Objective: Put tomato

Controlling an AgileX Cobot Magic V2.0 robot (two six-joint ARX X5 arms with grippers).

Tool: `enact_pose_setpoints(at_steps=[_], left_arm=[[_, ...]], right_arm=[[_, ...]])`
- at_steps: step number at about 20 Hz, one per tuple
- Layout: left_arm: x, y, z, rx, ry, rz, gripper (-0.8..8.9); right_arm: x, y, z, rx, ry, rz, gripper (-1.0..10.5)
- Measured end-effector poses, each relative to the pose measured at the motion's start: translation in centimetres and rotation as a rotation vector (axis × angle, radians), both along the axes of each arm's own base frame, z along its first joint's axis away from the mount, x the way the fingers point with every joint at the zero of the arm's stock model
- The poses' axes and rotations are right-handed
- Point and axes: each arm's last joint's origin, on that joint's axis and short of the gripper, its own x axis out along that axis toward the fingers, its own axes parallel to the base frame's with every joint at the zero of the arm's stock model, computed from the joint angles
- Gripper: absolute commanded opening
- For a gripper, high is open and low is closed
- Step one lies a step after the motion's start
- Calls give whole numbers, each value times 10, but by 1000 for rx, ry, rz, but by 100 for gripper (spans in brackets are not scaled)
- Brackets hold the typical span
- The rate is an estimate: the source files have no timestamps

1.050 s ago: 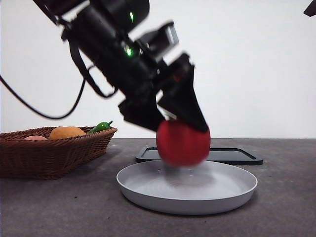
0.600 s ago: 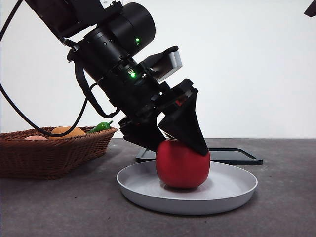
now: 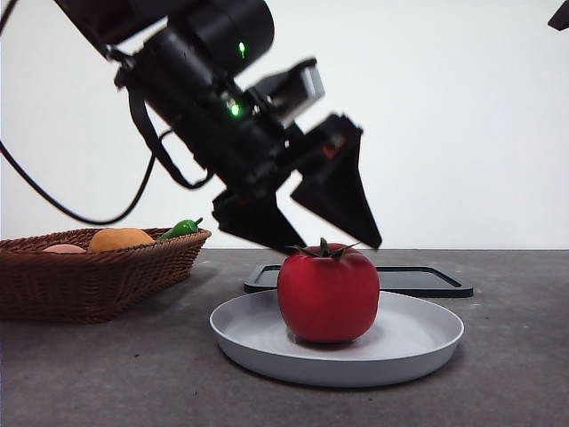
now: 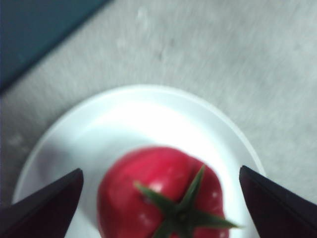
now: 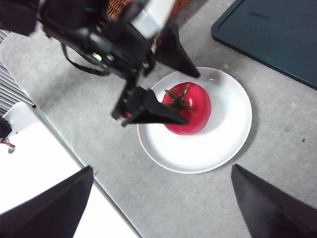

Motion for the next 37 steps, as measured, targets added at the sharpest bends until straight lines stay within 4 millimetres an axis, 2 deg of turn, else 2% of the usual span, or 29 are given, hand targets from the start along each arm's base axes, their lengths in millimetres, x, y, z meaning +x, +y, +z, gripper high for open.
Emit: enact_pose_setpoints(at_steps=[4,8,11,16,20,23,26,31,37], left_arm=[[-1,12,18,-15,-17,24,509],[-12,37,62,-77,-90,59,499],[-23,65,90,-93,-113,111,499],[-48,115,120,-66,-89,212,499],[-73,146,129,-29,-15,266,499],[-96,155,133,-46,75,208,499],[-110,160,136,-79,137,152,498],[-117,162,139,-110,142,121,498],[-117,162,139,-110,142,121,499]], right_arm=[[0,0,0,0,0,0,444],[0,0,0,0,0,0,444],[0,0,0,-1,0,-1,444],[0,0,0,-2,-2,-2,444],[1,0,0,-13,-15,-17,444],[4,1,0,-13,-17,-18,444],[12,4,-3,-21,5,-17,444],[25,14,-10,-33,38,15,444],[53,45,-23,-46,15,93,446]])
